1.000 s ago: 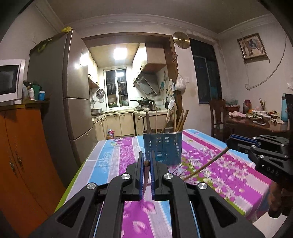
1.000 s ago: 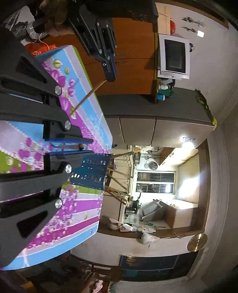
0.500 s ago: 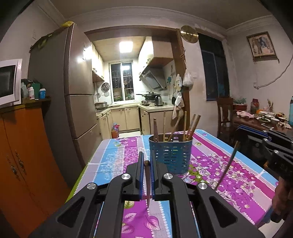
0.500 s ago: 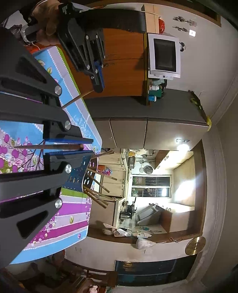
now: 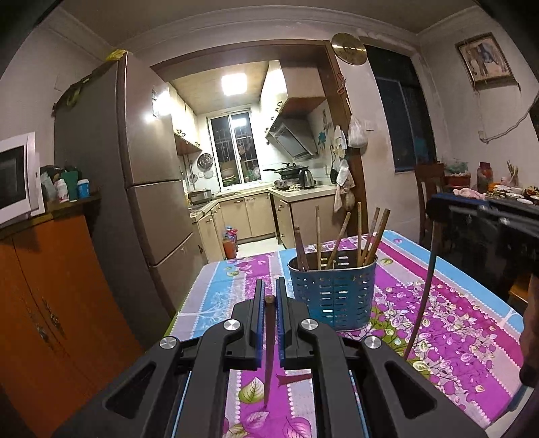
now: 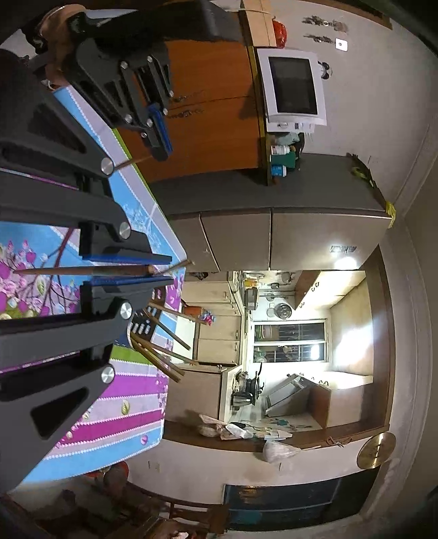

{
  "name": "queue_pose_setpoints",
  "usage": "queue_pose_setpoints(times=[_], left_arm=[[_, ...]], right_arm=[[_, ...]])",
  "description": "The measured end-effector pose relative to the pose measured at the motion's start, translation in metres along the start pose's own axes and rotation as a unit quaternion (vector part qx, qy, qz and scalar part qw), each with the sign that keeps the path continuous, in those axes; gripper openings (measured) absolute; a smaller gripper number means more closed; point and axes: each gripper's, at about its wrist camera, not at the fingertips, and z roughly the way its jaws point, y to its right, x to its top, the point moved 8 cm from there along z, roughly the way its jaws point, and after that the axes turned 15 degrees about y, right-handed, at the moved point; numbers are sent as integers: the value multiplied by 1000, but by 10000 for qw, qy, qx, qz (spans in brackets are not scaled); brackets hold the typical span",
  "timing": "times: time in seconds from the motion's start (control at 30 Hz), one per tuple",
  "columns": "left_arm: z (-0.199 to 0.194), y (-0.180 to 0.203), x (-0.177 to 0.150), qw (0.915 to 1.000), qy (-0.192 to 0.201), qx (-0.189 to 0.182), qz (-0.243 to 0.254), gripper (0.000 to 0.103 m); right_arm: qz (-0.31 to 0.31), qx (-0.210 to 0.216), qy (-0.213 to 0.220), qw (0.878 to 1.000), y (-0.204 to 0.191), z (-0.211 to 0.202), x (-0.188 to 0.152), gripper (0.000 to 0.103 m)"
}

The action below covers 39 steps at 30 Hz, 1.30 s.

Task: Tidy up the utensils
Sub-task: 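Carry both held chopsticks over the blue holder, then lower both chopsticks into the holder slots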

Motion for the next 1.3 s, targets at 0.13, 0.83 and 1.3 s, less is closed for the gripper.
queue_pose_setpoints(times=[0.13, 0.83, 1.3], left_arm=[[8, 5, 11, 9999, 63, -46, 90, 8], [142, 16, 153, 9817, 1044, -1112, -1144, 7], [202, 28, 53, 9906, 444, -863, -965, 8]], right_arm=[[-45, -78, 53, 9999, 10, 11, 13, 5], [273, -621, 1186, 9906, 81, 101, 112, 5], [928, -975, 488, 9897, 113, 145, -5, 54]])
